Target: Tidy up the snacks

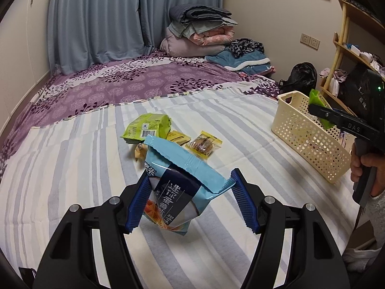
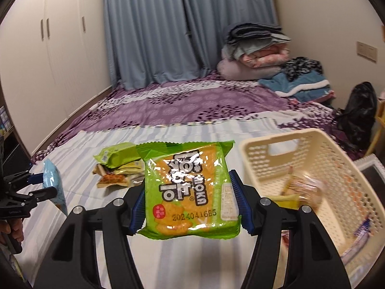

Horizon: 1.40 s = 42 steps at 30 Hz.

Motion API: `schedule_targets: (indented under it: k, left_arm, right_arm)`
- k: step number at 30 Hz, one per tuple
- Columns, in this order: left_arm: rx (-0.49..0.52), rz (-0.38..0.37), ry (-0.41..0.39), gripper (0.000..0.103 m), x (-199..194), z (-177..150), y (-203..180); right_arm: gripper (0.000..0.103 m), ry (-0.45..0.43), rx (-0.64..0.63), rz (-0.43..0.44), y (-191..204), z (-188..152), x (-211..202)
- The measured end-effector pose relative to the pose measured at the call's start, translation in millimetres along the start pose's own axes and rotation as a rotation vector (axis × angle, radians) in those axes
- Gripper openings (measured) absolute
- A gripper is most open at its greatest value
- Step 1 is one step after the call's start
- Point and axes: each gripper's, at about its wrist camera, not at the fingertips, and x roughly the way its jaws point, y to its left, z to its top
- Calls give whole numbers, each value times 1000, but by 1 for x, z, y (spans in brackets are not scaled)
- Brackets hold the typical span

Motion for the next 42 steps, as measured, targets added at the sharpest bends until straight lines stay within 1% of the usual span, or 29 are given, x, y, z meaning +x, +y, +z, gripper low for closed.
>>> schedule_targets:
  k: [4,6,9,11,12,14,16,18,22,23,24,25,26,28,33,37,42]
  left_arm:
    - [21,-12,-6,68,0,6,-14]
    - [35,-18,-5,68,0,8,-21]
    - [52,-27,-5,68,1,12,-32]
    - [63,-33,-8,68,0,13,-40]
    - [69,-36,-9,68,0,15,-43]
    - [79,-40,-8,68,1,16,-49]
    - [85,-45,-7,68,3,17,-54]
    - [88,-51,-2,68,5,17,-59]
    - [94,-67,0,68,9,15,-66]
    - [95,-69,1,68,9,15,-67]
    - [95,-73,1,68,9,14,-67]
    - [94,-75,2,68,9,14,-67]
    - [93,-76,1,68,9,13,-66]
    - [86,-76,0,68,9,12,-63]
    - [46,-73,-7,68,8,9,-50]
    - [33,-70,-1,68,9,6,-42]
    - [25,-63,-4,68,6,5,-36]
  right_arm:
    - [61,-34,61,-62,-34,-6,-25]
    - [61,-48,76,-84,-47,-9,-34]
    - [61,-61,100,-143,-65,-13,-42]
    - [61,-72,136,-144,-76,-18,-50]
    - [61,-82,150,-125,-78,-22,-54]
    - [61,-103,138,-93,-70,-29,-63]
    - [61,-103,119,-41,-57,-38,-67]
    - [61,-80,97,19,-41,-50,-67]
    - [63,-3,77,81,-15,-76,-53]
    - [64,21,79,78,-10,-84,-46]
    - [65,16,45,37,-2,-89,-46]
    - [71,16,4,13,6,-91,-45]
    - [78,16,-21,9,11,-92,-43]
    - [80,18,-20,7,16,-93,-43]
    - [80,76,1,65,20,-101,-34]
    - [80,104,-13,38,17,-109,-21]
    - [79,124,23,-9,-7,-113,-10]
